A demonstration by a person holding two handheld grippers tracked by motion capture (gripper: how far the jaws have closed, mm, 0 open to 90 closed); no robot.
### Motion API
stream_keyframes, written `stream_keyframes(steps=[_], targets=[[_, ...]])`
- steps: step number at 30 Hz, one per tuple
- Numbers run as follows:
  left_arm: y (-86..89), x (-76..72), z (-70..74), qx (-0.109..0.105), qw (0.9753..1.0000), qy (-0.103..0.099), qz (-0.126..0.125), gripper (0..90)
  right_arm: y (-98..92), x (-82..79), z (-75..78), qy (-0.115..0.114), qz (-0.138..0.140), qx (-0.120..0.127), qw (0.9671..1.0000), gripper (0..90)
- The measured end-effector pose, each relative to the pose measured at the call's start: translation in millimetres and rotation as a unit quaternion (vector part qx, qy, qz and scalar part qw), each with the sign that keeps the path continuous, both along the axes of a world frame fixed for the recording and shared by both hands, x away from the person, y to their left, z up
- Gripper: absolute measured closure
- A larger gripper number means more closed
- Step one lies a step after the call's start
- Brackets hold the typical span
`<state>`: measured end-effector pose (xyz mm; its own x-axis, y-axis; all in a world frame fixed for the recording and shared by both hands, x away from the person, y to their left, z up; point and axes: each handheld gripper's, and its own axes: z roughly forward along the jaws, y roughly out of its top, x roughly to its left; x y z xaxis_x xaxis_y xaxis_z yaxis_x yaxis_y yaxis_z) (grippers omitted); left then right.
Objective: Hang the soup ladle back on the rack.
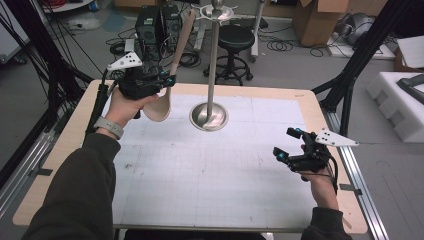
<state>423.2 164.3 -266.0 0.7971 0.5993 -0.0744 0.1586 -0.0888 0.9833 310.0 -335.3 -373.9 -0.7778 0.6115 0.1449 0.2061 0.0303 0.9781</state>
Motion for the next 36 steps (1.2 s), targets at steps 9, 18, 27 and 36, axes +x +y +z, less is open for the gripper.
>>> stream_keyframes(steps=[9,18,27,36], targets=[[0.7,-0.4,-3.3,0.0,1.0,0.004,-0.003,77.8,0.1,0.4,-0.1,-0.003,0.0,-0.002,1.0,0.4],[-3.4,1.6,-5.5,-0.004,0.9999,0.01,-0.006,77.8,0.3,0.0,0.2,-0.001,0.001,0.0,1.0,0.4],[-9.6,7.8,-9.5,-0.016,0.9998,0.015,0.001,77.8,1.6,0.7,-0.3,-0.002,0.002,-0.004,1.0,0.4],[-15.2,11.8,-14.6,-0.013,0.9997,0.02,-0.001,77.8,2.2,0.7,-0.7,0.001,0.003,-0.004,1.0,0.4]])
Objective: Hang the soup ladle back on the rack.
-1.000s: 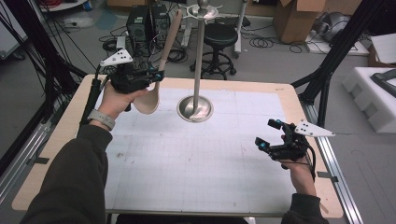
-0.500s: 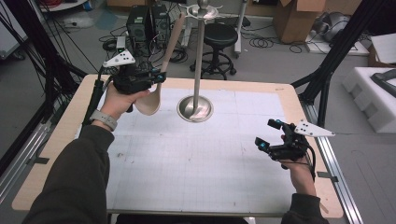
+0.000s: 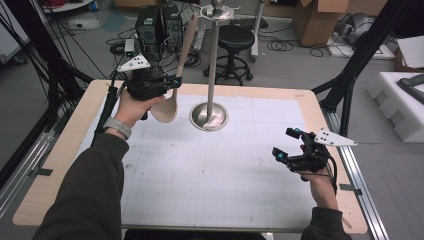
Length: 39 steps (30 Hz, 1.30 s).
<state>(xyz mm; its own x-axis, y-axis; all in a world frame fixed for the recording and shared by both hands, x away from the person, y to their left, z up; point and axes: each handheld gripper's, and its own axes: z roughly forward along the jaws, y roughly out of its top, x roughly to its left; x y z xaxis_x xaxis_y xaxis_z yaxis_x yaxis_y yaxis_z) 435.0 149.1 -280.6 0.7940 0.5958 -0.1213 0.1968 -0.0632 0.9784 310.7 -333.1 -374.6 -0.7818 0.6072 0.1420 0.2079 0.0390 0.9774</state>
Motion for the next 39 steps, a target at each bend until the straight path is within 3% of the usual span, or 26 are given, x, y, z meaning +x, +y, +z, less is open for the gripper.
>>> stream_keyframes(steps=[11,28,39], targets=[[-10.5,3.9,-4.6,0.002,1.0,0.006,-0.005,77.8,0.0,0.7,-0.5,-0.002,0.0,-0.003,1.0,0.4],[-35.5,17.0,-10.7,0.012,0.9998,0.015,0.007,77.8,-0.1,0.6,-1.1,0.002,0.002,-0.005,1.0,0.4],[-39.3,22.3,-14.1,0.018,0.9997,-0.001,0.016,77.4,-0.6,0.5,-2.9,0.006,0.0,-0.005,1.0,0.4]])
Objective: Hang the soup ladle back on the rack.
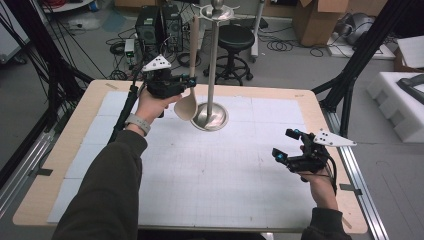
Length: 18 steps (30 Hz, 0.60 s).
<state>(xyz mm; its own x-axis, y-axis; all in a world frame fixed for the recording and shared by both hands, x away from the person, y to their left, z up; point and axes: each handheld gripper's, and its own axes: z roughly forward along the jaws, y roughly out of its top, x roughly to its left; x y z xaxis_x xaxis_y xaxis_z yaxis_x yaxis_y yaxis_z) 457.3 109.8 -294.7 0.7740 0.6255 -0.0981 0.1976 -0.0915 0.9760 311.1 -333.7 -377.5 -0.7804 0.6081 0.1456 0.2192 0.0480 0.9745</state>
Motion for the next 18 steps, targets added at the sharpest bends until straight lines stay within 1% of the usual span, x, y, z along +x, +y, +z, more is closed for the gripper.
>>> stream_keyframes(steps=[1,3,5,6,8,10,14,16,18], targets=[[-0.5,-0.1,0.0,0.0,1.0,-0.001,0.002,77.2,0.2,-0.1,0.1,0.0,0.0,0.0,1.0,0.4],[-0.6,-0.8,-0.1,0.006,1.0,-0.005,0.004,76.2,0.4,0.1,0.0,-0.001,0.001,-0.001,1.0,0.4],[-0.2,-2.1,-0.2,0.015,0.9999,-0.004,0.004,68.5,0.1,0.1,-0.1,-0.001,0.001,-0.002,1.0,0.4],[0.6,-3.0,0.1,0.02,0.9998,-0.005,0.004,66.3,0.0,0.0,0.0,0.0,0.0,-0.001,1.0,0.4],[2.6,-6.4,2.0,0.024,0.9996,-0.015,0.008,62.7,-0.2,-0.2,0.1,-0.001,0.0,0.0,1.0,0.4],[6.0,-10.5,4.3,0.009,0.9997,-0.021,0.004,59.8,-0.5,-0.2,0.2,-0.002,-0.001,-0.001,1.0,0.4],[14.1,-20.2,7.5,0.005,0.9994,-0.035,-0.001,49.8,0.0,-0.3,0.4,-0.003,-0.001,0.0,1.0,0.4],[19.4,-24.7,8.2,-0.001,0.9993,-0.037,-0.004,43.8,0.7,-0.4,0.5,-0.003,0.0,-0.001,1.0,0.4],[24.8,-28.5,7.8,-0.004,0.9992,-0.041,-0.003,34.7,1.4,-0.3,0.5,-0.003,0.0,-0.002,1.0,0.4]])
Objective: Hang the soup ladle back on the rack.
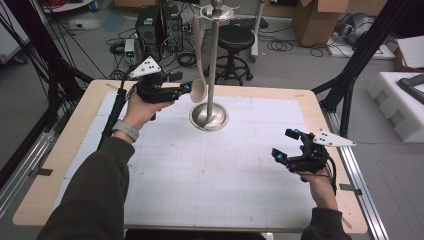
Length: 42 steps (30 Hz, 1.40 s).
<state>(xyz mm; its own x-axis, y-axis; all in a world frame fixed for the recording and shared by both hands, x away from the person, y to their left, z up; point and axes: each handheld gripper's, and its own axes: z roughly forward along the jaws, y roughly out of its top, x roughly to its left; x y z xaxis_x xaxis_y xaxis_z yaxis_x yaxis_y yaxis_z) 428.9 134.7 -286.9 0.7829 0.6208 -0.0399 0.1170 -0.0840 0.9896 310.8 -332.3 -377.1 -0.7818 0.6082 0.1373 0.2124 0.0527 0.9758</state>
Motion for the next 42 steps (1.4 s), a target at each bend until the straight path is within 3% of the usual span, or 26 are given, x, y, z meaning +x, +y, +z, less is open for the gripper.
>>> stream_keyframes(steps=[7,10,15,19,22,25,29,36,42], targets=[[17.2,-13.2,-2.4,0.006,0.9999,-0.003,0.012,6.6,2.9,0.9,-0.9,0.002,0.003,-0.006,1.0,0.4],[24.3,-19.5,-2.6,0.001,0.9999,-0.009,0.011,1.7,3.9,1.9,-1.6,0.004,0.002,-0.007,1.0,0.4],[34.6,-29.8,-4.0,0.001,0.9998,-0.019,0.008,1.7,5.7,3.0,-2.4,0.007,0.005,-0.011,0.9999,0.4],[42.5,-39.2,-8.2,0.0,0.9992,-0.039,0.008,1.7,6.6,3.4,-2.8,0.007,0.006,-0.012,0.9999,0.4],[49.1,-48.2,-19.6,0.008,0.9982,-0.058,0.011,1.7,6.3,3.2,-2.5,0.005,0.005,-0.011,0.9999,0.4],[56.0,-55.6,-34.3,0.02,0.9982,-0.054,0.016,1.7,6.6,2.2,-1.8,0.004,0.006,-0.011,0.9999,0.4],[69.5,-66.1,-48.0,0.005,0.9985,-0.051,0.019,1.7,8.0,2.5,-2.3,0.004,0.006,-0.015,0.9999,0.4],[96.8,-74.9,-57.9,-0.014,0.9975,-0.054,0.043,1.7,10.9,3.2,-3.4,0.007,0.007,-0.02,0.9997,0.4],[105.5,-86.9,-68.4,0.011,0.998,-0.045,0.043,1.7,13.7,2.7,-3.7,0.008,0.007,-0.023,0.9997,0.4]])
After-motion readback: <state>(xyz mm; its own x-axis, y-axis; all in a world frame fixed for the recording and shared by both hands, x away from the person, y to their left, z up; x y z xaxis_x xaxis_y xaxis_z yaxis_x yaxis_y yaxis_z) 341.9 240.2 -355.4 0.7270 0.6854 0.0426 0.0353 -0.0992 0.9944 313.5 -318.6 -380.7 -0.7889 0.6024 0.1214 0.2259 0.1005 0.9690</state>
